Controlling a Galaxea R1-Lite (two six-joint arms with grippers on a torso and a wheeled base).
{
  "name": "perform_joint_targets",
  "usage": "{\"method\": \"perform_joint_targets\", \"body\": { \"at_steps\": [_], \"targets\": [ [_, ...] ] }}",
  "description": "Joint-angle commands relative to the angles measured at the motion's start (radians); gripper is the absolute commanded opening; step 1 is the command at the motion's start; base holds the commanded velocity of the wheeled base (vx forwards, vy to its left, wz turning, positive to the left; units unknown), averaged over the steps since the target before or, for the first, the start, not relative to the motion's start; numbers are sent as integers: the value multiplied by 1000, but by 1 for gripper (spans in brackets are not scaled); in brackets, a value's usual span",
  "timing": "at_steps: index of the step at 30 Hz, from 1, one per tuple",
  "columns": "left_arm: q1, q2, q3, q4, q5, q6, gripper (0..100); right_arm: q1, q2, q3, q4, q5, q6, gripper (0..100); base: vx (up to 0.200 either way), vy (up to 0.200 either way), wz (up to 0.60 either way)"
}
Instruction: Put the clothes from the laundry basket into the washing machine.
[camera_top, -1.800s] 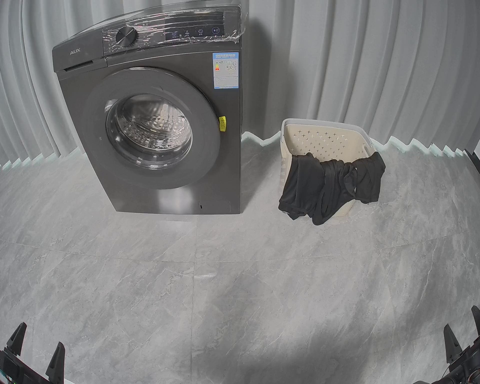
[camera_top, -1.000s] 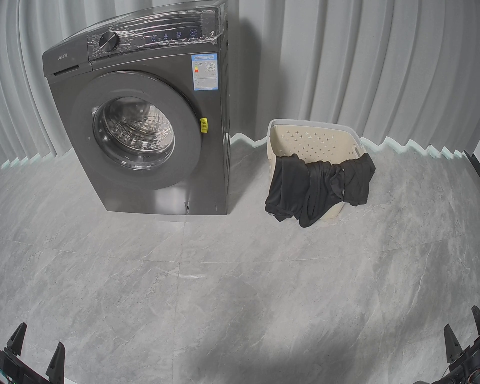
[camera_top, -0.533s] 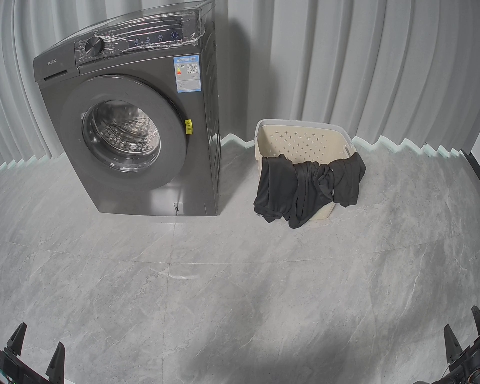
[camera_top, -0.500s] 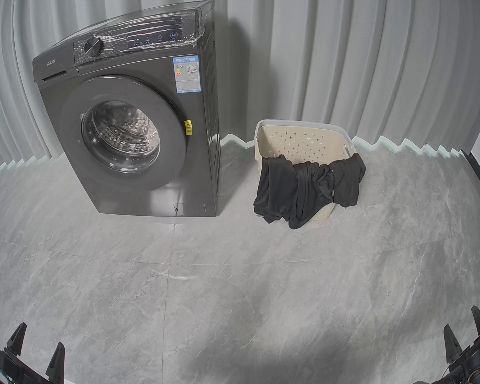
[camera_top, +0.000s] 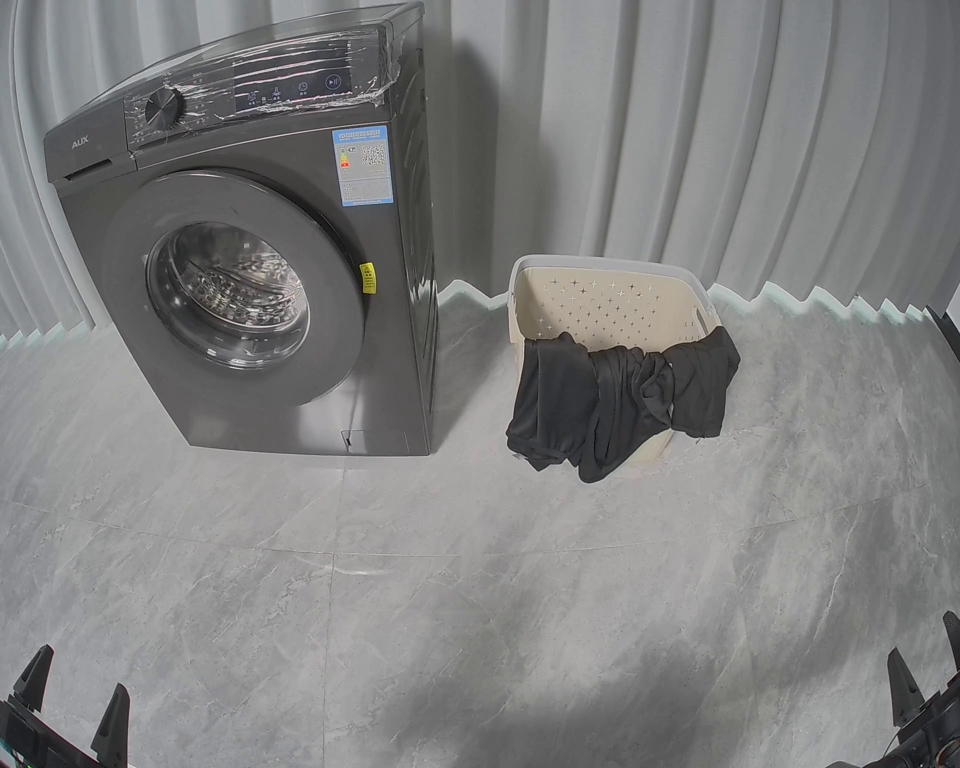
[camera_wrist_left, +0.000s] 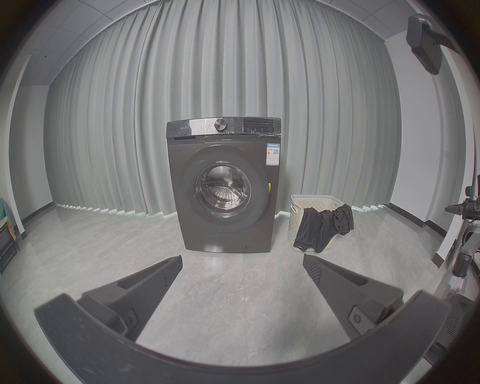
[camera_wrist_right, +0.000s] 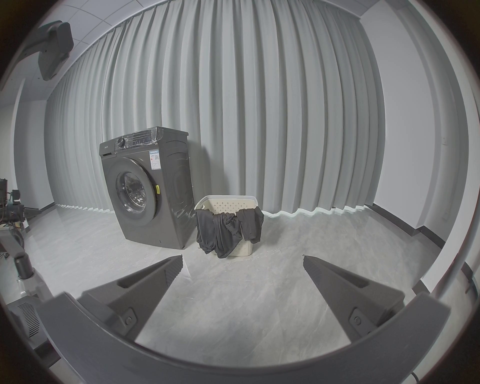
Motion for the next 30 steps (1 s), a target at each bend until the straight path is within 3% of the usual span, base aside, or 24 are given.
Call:
{"method": "perform_joint_targets", "body": {
  "at_steps": [1,25,30],
  "targets": [
    [0,-15,18,0,0,-1,100,0,-16,18,0,0,0,100,0,0,0],
    [0,-15,18,0,2,-1,100,0,-16,18,0,0,0,100,0,-200,0],
    [0,-15,18,0,0,1,100,0,-16,18,0,0,0,100,0,0,0]
  ]
}}
